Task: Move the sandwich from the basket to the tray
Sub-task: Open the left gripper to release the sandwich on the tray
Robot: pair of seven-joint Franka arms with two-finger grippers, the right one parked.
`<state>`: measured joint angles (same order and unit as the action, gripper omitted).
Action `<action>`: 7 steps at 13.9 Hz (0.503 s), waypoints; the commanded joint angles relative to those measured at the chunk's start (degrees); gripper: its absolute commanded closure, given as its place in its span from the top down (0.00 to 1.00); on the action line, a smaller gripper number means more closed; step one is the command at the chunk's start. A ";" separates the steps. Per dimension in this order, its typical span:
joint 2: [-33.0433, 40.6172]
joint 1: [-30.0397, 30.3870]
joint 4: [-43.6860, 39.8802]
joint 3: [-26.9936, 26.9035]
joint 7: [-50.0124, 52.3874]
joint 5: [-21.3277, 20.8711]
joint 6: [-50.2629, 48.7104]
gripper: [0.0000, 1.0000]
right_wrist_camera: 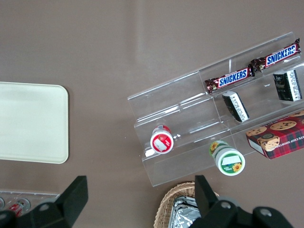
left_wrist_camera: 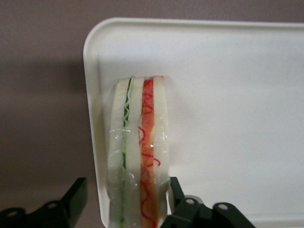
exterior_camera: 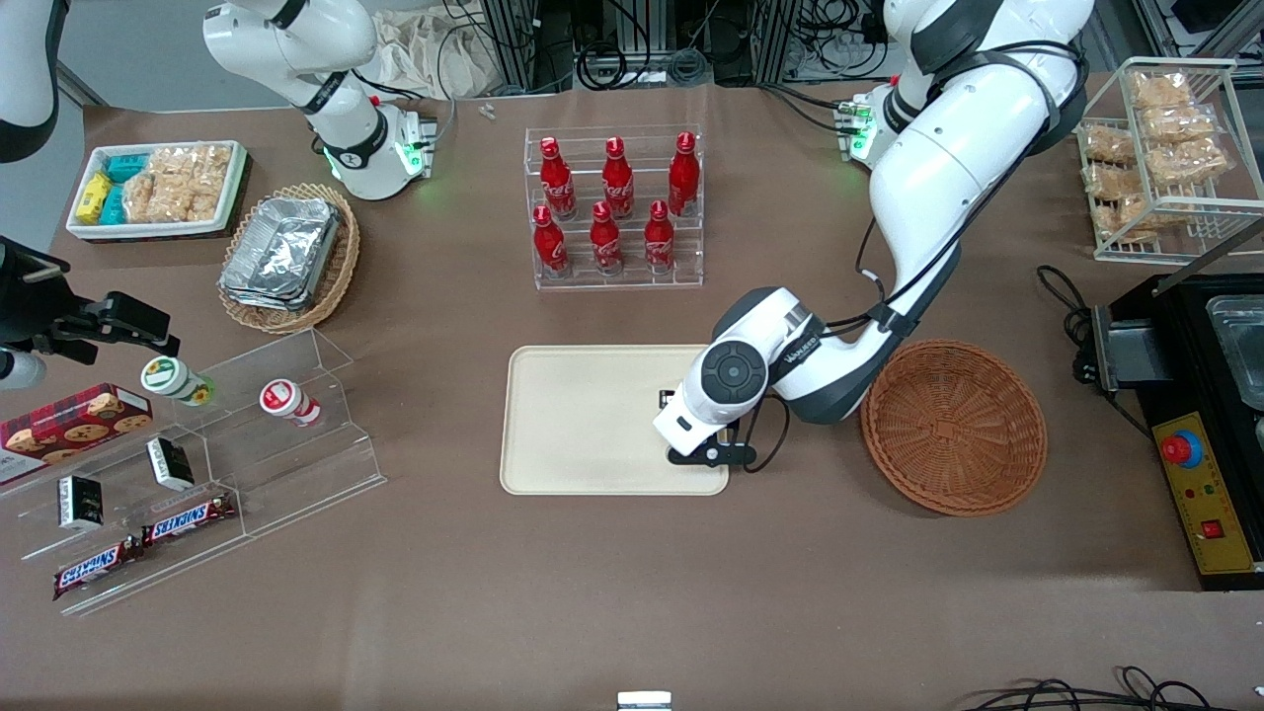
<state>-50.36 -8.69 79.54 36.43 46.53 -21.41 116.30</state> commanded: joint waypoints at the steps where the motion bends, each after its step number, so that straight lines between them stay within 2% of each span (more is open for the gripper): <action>1: 3.77 1.21 -0.97 -0.13 2.42 -0.13 -2.12 1.00; 3: 6.66 1.92 -1.67 0.05 2.60 1.71 -6.68 1.00; 7: 16.06 7.45 -1.76 0.05 1.72 7.33 -13.02 1.00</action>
<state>-40.10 -3.70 76.28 36.52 48.23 -16.97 106.06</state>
